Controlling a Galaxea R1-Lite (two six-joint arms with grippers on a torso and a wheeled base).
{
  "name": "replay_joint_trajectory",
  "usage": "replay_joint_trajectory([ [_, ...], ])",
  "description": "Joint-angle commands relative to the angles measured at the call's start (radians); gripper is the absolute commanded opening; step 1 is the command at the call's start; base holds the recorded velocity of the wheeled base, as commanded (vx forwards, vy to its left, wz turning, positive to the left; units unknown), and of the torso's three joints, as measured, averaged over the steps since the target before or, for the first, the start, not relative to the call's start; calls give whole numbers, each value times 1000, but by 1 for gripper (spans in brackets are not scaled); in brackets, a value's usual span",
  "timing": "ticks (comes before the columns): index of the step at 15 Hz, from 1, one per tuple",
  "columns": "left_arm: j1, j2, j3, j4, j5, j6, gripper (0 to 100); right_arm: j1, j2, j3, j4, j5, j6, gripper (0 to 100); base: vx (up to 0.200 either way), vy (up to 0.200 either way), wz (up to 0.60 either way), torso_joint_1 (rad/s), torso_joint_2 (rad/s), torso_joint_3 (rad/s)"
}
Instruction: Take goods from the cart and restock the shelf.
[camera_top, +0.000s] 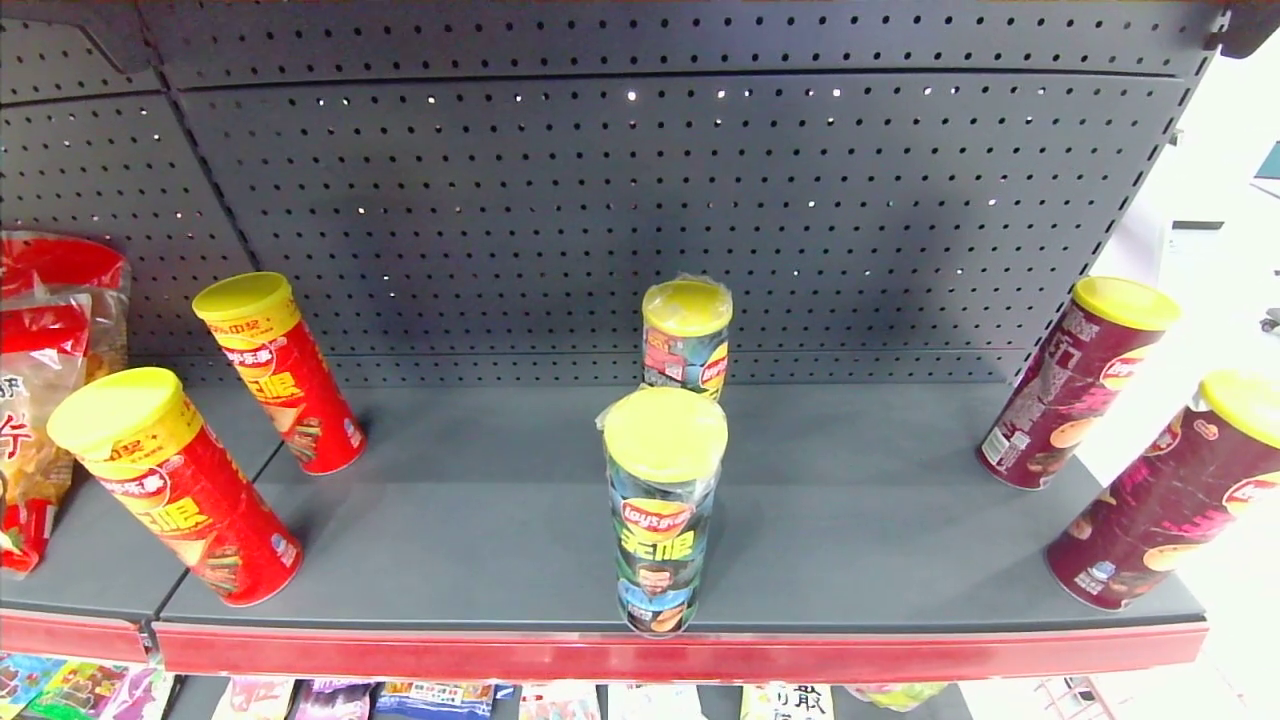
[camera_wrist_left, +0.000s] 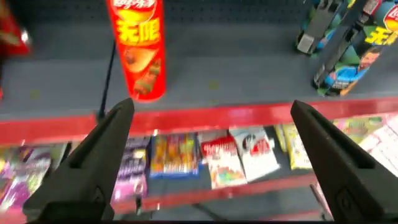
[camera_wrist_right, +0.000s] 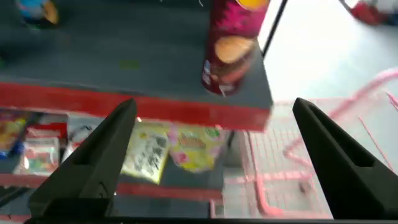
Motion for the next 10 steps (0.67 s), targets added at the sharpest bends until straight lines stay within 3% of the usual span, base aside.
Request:
replay_joint_trajectory([
  [1, 0, -4, 193, -146, -2, 27, 100, -2, -45, 67, -16, 64, 61, 100, 0, 0, 0, 0, 0, 0],
  [3, 3, 8, 200, -148, 114, 90, 100, -3, -45, 72, -23, 18, 131, 100, 0, 0, 0, 0, 0, 0],
  [4, 42, 6, 200, -148, 133, 88, 100, -3, -45, 73, -25, -63, 125, 100, 0, 0, 0, 0, 0, 0],
  [5, 125, 5, 199, -145, 136, 88, 100, -3, -45, 73, -25, -112, 122, 100, 0, 0, 0, 0, 0, 0],
  [6, 244, 12, 196, -142, 134, 84, 100, -6, -39, 73, -25, -117, 119, 100, 0, 0, 0, 0, 0, 0],
  [7, 277, 8, 196, -142, 121, 84, 100, -6, -39, 73, -25, -117, 119, 100, 0, 0, 0, 0, 0, 0],
  [8, 280, -3, 197, -143, 61, 90, 100, -5, -45, 73, -25, -119, 116, 100, 0, 0, 0, 0, 0, 0],
  [9, 280, -3, 216, -175, -111, 98, 100, -3, -45, 76, -28, -76, 94, 100, 0, 0, 0, 0, 0, 0],
  [10, 280, -3, 240, -223, -183, 102, 100, -3, -45, 79, -32, 9, 91, 100, 0, 0, 0, 0, 0, 0],
])
